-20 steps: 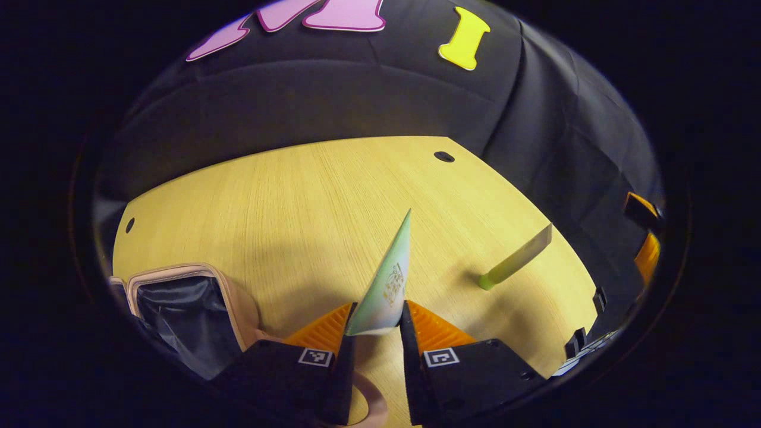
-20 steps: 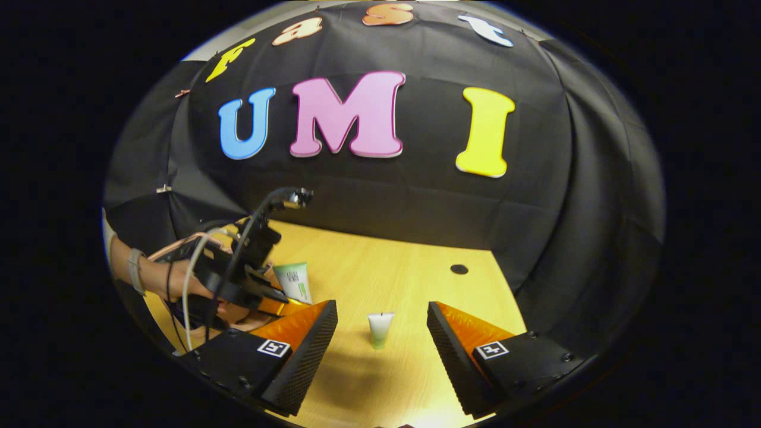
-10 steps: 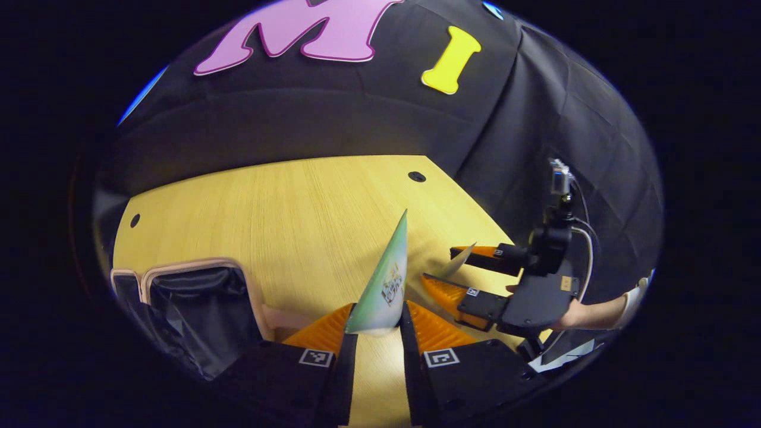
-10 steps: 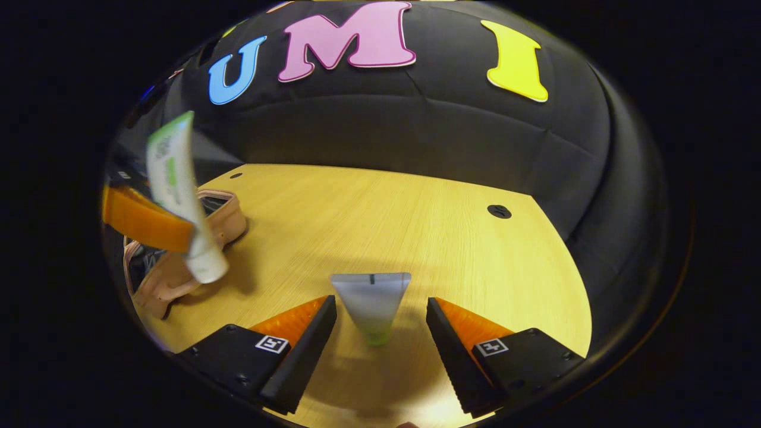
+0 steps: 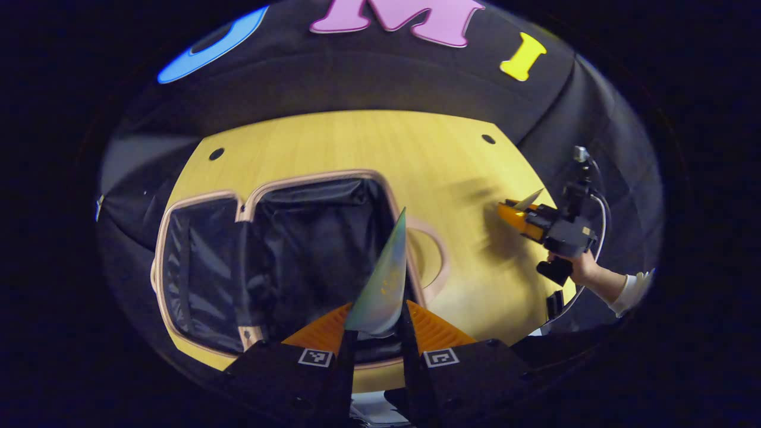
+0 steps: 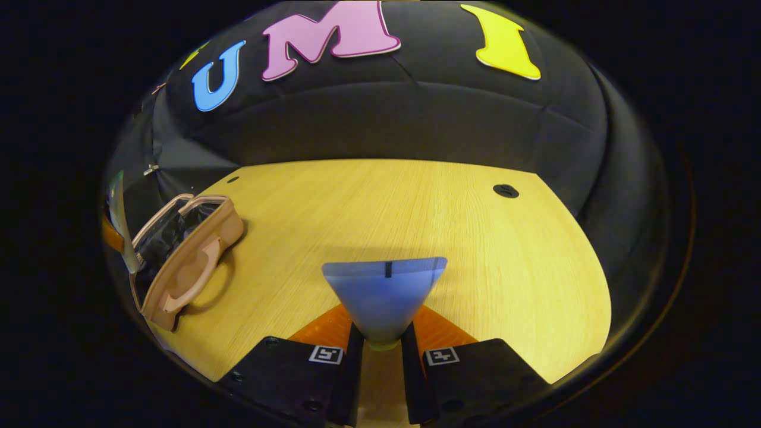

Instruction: First open the suitcase, pack the skin care products into it, and then close the suitcase.

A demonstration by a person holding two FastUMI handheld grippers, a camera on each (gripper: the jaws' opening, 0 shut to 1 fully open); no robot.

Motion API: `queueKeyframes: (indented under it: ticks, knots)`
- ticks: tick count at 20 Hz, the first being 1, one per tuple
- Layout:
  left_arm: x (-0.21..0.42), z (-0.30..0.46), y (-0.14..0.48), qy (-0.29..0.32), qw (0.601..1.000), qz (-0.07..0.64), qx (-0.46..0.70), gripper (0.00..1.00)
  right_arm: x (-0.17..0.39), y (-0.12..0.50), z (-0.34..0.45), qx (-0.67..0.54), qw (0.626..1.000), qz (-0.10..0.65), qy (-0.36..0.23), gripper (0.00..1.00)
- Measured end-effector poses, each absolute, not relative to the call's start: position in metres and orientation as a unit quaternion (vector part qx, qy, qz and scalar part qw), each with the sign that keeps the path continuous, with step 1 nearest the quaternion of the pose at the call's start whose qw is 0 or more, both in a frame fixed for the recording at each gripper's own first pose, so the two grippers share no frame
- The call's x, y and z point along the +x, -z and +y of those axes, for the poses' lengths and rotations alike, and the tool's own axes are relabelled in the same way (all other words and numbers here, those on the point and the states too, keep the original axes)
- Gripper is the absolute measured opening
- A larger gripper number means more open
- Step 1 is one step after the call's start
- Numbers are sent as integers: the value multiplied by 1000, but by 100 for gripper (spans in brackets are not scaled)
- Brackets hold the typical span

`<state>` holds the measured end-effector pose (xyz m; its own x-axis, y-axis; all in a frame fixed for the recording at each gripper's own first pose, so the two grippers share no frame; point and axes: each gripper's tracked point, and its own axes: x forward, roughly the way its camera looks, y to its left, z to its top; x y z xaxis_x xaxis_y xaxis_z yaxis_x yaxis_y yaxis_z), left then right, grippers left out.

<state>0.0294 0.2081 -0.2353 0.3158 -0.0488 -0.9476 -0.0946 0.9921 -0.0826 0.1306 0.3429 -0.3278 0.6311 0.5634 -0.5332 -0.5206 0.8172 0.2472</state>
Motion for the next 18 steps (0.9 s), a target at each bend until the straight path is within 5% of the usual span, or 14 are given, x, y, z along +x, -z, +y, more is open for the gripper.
queueKeyframes:
  ticks: [5,12,14,15,17,18]
  knots:
    - [-4,259,272,-19,728,683,-47,41,107,270,341,68,906,266,-322,34]
    - [8,292,341,-54,677,733,-38,42,40,225,375,85,893,272,-349,34]
    - [10,288,337,-38,694,719,-30,49,13,211,400,110,878,291,-364,35]
    - [9,281,331,-33,703,710,-36,64,2,205,412,118,872,299,-370,28]
    - [5,274,310,-8,732,680,-39,91,-18,197,440,111,859,320,-383,34]
    - [1,270,293,15,753,656,-38,84,-25,194,454,104,855,325,-391,34]
